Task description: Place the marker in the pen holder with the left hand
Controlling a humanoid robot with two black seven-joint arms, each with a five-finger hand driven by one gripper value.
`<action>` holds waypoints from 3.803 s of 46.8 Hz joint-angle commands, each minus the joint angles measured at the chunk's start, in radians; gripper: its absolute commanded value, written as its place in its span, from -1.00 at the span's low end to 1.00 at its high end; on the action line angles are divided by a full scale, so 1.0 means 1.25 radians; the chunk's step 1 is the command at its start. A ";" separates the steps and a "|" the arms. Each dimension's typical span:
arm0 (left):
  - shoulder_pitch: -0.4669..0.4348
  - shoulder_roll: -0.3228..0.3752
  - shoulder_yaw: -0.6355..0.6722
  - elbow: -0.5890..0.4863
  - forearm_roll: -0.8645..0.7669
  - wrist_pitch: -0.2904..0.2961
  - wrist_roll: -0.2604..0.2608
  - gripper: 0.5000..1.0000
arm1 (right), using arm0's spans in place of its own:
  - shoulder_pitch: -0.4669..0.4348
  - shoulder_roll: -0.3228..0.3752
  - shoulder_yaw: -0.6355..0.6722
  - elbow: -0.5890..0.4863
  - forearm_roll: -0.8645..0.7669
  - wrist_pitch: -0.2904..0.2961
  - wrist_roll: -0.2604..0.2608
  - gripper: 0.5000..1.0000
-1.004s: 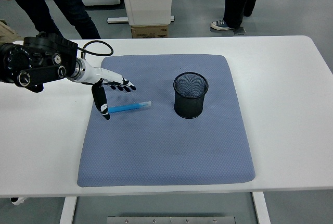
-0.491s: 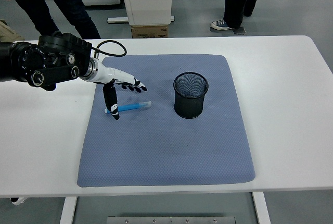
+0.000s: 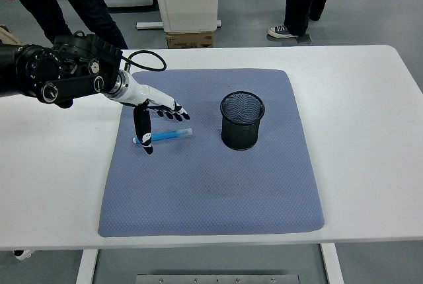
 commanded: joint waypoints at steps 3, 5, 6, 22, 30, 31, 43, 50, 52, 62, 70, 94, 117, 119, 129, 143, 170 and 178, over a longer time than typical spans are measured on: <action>0.002 -0.004 0.001 0.001 0.001 0.001 0.009 1.00 | 0.001 0.000 0.000 0.000 0.000 0.000 0.000 1.00; 0.004 -0.004 0.001 0.001 0.001 0.002 0.021 1.00 | 0.001 0.000 0.000 0.000 0.000 0.000 0.000 1.00; 0.005 -0.004 0.001 0.001 0.001 0.002 0.026 1.00 | -0.001 0.000 0.000 0.000 0.000 0.000 0.000 1.00; 0.011 -0.015 0.001 0.002 0.001 0.009 0.046 1.00 | 0.001 0.000 0.000 0.000 0.000 0.000 0.000 1.00; 0.012 -0.023 0.001 0.002 0.001 0.009 0.046 1.00 | 0.001 0.000 0.000 0.000 0.000 0.000 0.000 1.00; 0.012 -0.025 0.001 0.002 0.001 0.009 0.046 1.00 | 0.001 0.000 0.000 0.000 0.000 0.000 0.000 1.00; 0.016 -0.042 0.000 0.002 0.001 0.012 0.046 1.00 | 0.001 0.000 0.000 0.000 0.000 0.000 0.000 1.00; 0.019 -0.050 0.000 0.002 0.001 0.012 0.046 1.00 | 0.001 0.000 0.000 0.000 0.000 0.000 0.000 1.00; 0.019 -0.052 0.000 0.002 0.001 0.013 0.046 1.00 | 0.001 0.000 0.000 0.000 0.000 0.000 0.000 1.00; 0.027 -0.057 -0.001 0.002 0.001 0.031 0.046 1.00 | 0.001 0.000 0.000 0.000 0.000 0.000 0.000 1.00; 0.027 -0.063 -0.004 0.002 0.001 0.032 0.045 1.00 | 0.001 0.000 0.000 0.000 0.000 0.000 0.000 1.00; 0.018 -0.063 -0.007 -0.001 0.000 0.016 0.046 1.00 | 0.001 0.000 0.000 0.000 0.000 0.000 0.000 1.00; 0.001 -0.057 0.001 0.001 0.018 -0.016 0.073 1.00 | -0.001 0.000 0.000 0.000 0.000 0.000 0.000 1.00; 0.001 -0.057 0.001 -0.001 0.018 -0.016 0.083 1.00 | -0.001 0.000 0.000 0.000 0.000 0.000 0.000 1.00; 0.001 -0.059 0.014 0.001 0.020 -0.016 0.099 1.00 | 0.001 0.000 0.000 0.000 0.000 0.000 0.000 1.00; 0.004 -0.063 0.014 -0.001 0.018 -0.012 0.099 0.86 | -0.001 0.000 0.000 0.000 0.000 0.000 0.000 1.00; 0.008 -0.064 0.014 -0.001 0.020 -0.010 0.099 0.06 | 0.001 0.000 0.000 0.000 0.000 0.000 0.000 1.00; 0.011 -0.070 0.014 -0.001 0.020 -0.007 0.099 -0.02 | 0.001 0.000 0.000 0.000 0.000 0.000 0.000 1.00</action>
